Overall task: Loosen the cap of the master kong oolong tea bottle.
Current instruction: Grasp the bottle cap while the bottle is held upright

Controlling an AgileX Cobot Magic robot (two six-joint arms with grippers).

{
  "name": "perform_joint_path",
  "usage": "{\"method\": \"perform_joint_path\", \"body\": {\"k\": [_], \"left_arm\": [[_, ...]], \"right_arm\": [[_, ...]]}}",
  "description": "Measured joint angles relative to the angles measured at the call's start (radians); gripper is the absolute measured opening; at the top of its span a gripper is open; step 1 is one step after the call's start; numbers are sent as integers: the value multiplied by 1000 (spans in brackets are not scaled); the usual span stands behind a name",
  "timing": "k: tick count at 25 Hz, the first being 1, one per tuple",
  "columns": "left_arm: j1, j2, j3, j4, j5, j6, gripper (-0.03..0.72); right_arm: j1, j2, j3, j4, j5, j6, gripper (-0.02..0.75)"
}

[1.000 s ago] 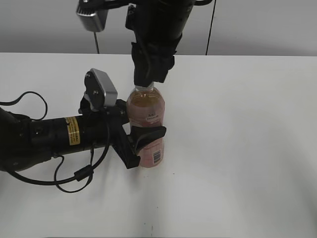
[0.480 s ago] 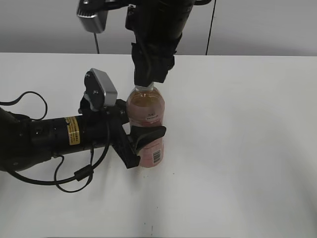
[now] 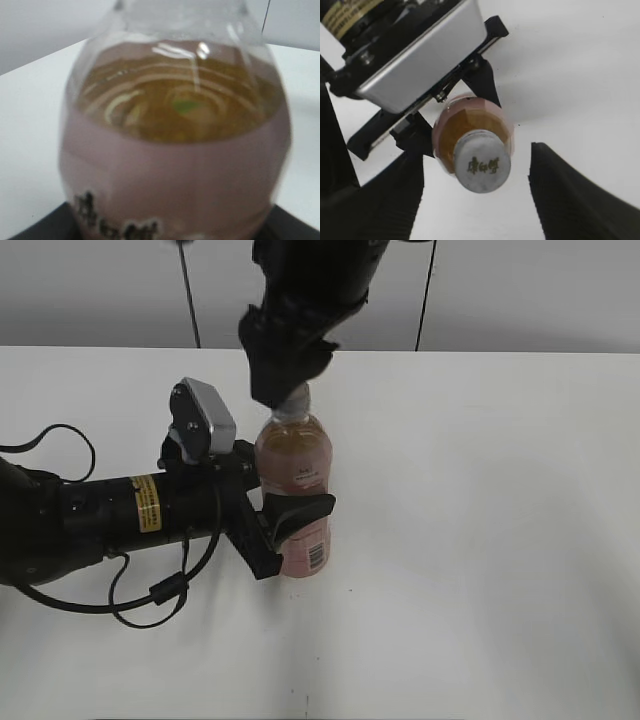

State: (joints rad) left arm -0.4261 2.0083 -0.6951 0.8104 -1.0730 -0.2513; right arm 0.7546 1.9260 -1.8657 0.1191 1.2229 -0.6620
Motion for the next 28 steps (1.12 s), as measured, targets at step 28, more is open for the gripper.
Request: {"method": "perform_joint_path", "body": {"k": [28], "left_arm": [[0,0,0,-3,0,0,385]], "right_arm": [[0,-24,45,-32,1,835,501]]}}
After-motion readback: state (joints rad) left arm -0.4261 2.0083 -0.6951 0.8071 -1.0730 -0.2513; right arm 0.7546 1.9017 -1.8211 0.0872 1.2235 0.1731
